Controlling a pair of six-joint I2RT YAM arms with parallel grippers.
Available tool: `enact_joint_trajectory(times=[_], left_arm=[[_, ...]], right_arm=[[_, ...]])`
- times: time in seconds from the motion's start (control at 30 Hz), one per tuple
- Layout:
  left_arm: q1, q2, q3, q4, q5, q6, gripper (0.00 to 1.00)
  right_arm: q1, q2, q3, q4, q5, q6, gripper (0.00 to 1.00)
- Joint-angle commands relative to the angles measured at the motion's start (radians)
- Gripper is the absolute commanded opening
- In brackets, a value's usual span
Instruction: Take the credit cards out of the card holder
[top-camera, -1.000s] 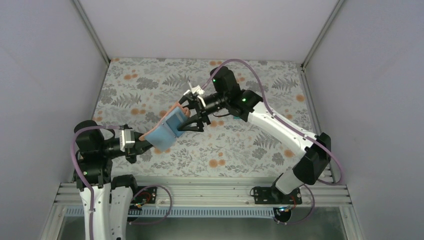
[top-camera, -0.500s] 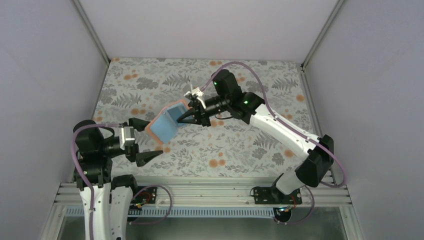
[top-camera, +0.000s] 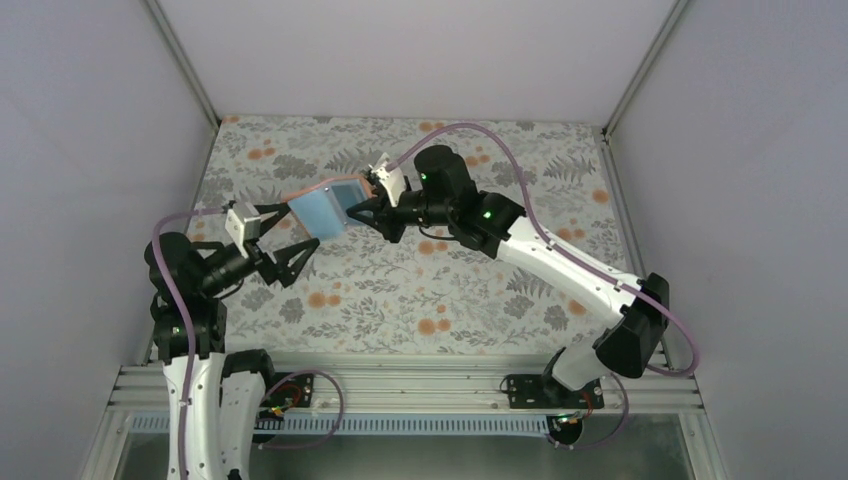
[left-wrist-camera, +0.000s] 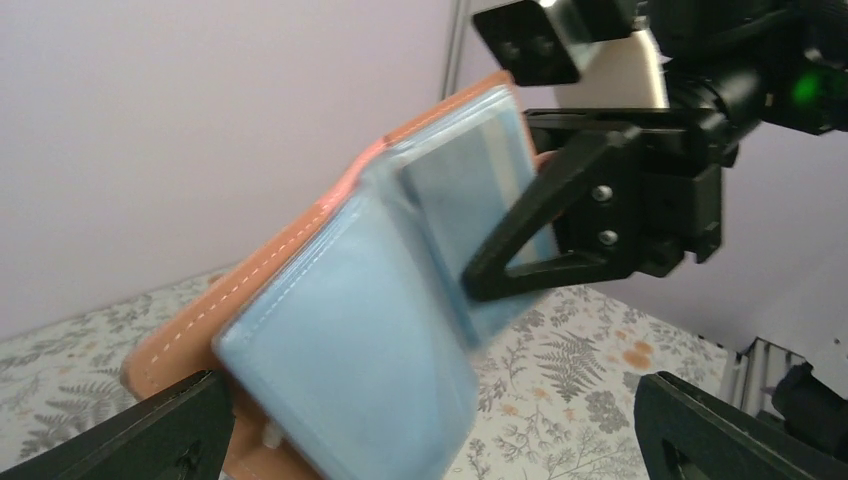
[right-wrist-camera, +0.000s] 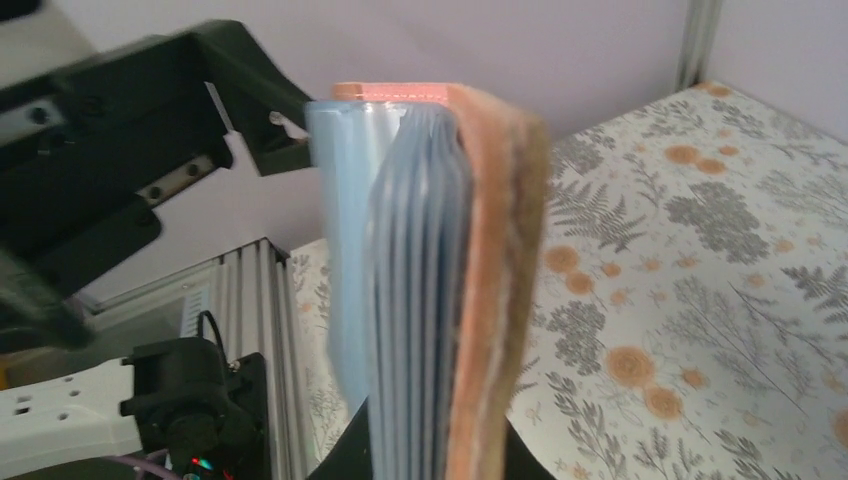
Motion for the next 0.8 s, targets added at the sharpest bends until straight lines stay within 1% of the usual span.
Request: enact_joint_trajectory(times=[0.0,0.13,0.27,0.3,0.57,0.67,0.77], left_arm=[[-0.005,0.013,-0.002,0.014,-0.059,-0.069,1.00],[-0.005,0.006,-0.022,0.064,-0.001,-0.117,1.00],[-0.006,0.007,-0.030,0.069,0.053,-0.105,1.00],[-0.007,0.005,-0.031,0.074,0.064,-0.105,1.00],[-0.008,0.009,-0.043,0.008,0.033,-0.078,1.00],[-0.008,0.010,-0.044,0.026,0.035,-0.091,1.00],[-0.008,0.020,-0.058,0.079,0.050,-0.148,1.00]], right_arm=[[0.016,-0.020,0.042,0.078,-0.095,-0.036,0.04],[0.017,-0.017,0.038,0.062,-0.168,-0.080,0.04],[0.016,-0.032,0.025,0.074,-0.296,-0.117,0.04],[0.017,-0.037,0.018,0.077,-0.305,-0.126,0.04],[0.012,-0.100,-0.008,0.084,-0.399,-0.190,0.04],[0.002,-0.123,-0.018,0.084,-0.415,-0.196,0.04],[0.000,-0.119,-0.011,0.061,-0.455,-0.213,0.05]])
